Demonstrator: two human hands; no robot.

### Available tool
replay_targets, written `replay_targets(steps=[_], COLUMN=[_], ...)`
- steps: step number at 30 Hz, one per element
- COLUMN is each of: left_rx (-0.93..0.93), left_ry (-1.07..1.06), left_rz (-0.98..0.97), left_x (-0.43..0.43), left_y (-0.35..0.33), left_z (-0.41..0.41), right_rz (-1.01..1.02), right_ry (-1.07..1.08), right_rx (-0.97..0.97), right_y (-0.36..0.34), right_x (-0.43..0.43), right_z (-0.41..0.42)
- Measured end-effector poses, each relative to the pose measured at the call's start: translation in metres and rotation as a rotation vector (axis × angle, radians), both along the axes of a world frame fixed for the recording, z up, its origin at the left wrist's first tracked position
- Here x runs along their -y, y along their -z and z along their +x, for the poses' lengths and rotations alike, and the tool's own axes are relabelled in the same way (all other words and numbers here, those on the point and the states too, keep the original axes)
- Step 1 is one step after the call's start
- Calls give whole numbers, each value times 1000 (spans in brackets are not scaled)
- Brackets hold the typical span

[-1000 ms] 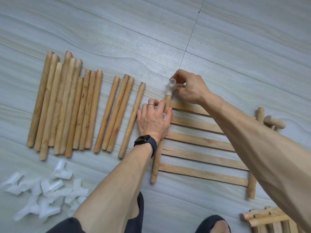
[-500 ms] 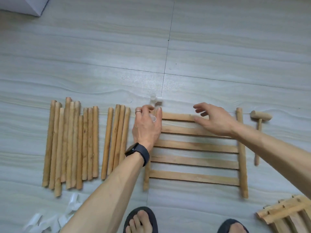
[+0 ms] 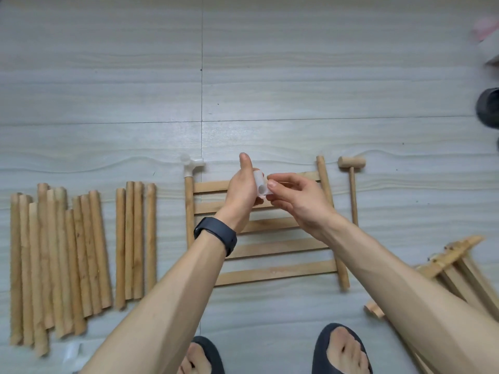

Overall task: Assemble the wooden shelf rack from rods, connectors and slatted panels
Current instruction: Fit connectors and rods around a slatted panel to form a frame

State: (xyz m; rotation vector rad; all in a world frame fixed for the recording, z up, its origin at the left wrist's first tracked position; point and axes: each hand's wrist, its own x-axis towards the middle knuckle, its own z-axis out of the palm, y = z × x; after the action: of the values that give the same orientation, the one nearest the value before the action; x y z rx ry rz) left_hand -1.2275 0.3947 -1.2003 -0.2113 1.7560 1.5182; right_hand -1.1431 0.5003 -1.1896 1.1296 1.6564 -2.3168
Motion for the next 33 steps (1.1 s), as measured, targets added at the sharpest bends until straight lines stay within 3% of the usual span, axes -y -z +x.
replay_targets(steps=[4,9,11,15,20,24,29,31,33], left_rx=[47,169,220,240,298,222,76,-89,-418], left_ry=[44,-32,-33,36,-57,51,38,55,222], left_rz=[84,219,262,186,288,263,170,59,-198], left_x=[-3,-3,-4,-5,2,7,2,-2,-1], left_y=[9,16,16,19,29,32,31,32,40], left_z=[11,10,8,7,4,4,5,6,7], right_rz=[39,-70,15,413,457,368,534,599,692], right_ry=[146,194,178,70,16,-124,-411,-450,-391], right_rx=[17,27,37,74,-4,-10,61,88,102], right_y=[7,16,21,28,35,37,29,28,27], right_x=[-17,-31,-31,-31,-28,-31,-41,-49,-65], right_z=[8,18,19,19,19,23,17,13,6])
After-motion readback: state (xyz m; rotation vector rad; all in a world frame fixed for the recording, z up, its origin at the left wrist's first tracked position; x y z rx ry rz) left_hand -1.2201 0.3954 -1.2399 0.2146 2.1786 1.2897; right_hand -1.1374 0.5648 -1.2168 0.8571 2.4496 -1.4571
